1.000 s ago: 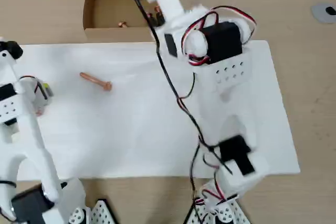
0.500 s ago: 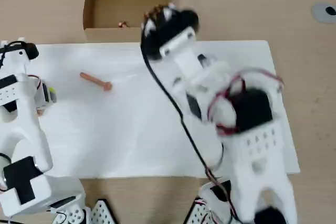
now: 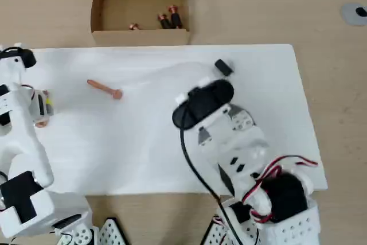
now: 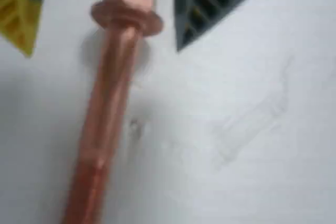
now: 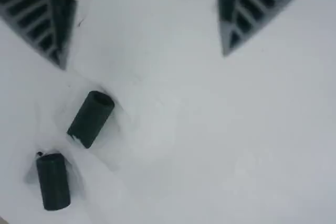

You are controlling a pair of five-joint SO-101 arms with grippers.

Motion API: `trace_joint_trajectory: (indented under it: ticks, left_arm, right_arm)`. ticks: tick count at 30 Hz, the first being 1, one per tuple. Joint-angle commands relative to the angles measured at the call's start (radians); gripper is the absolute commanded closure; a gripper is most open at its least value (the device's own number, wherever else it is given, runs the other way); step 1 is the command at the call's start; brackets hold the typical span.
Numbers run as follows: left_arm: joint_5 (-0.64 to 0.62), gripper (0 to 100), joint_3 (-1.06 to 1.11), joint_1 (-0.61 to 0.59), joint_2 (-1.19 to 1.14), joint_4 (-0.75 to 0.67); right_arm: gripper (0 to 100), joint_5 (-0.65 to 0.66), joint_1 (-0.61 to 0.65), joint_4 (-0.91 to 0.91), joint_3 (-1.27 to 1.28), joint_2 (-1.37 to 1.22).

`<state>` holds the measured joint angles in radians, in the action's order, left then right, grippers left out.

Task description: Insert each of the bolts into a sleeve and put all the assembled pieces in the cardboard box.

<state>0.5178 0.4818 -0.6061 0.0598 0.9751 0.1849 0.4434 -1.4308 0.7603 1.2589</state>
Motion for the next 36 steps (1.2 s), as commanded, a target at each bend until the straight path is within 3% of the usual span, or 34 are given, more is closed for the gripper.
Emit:
trace_joint_trajectory:
  ticks: [1, 13, 27, 29, 33, 36]
  left_arm:
    - [0.009, 81, -0.049, -0.015, 0.005, -0.014]
    - [0.006, 81, -0.046, 0.026, -0.005, -0.020]
    - [0.006, 81, -0.063, 0.031, -0.229, -0.129]
    - [0.006, 84, -0.066, 0.031, -0.228, -0.126]
    - [0.008, 100, -0.068, 0.052, -0.225, -0.126]
    - [0.006, 99, -0.071, 0.063, -0.223, -0.104]
  right_arm:
    - [77.1, 0.026, -0.012, 0.025, 0.061, 0.059]
    - [77.1, 0.025, -0.012, 0.023, 0.082, 0.087]
    - [77.1, 0.028, -0.012, 0.021, 0.079, 0.087]
    - [77.1, 0.028, -0.012, 0.025, 0.081, 0.087]
    - [77.1, 0.028, -0.012, 0.025, 0.082, 0.087]
    - [77.1, 0.028, -0.012, 0.025, 0.082, 0.087]
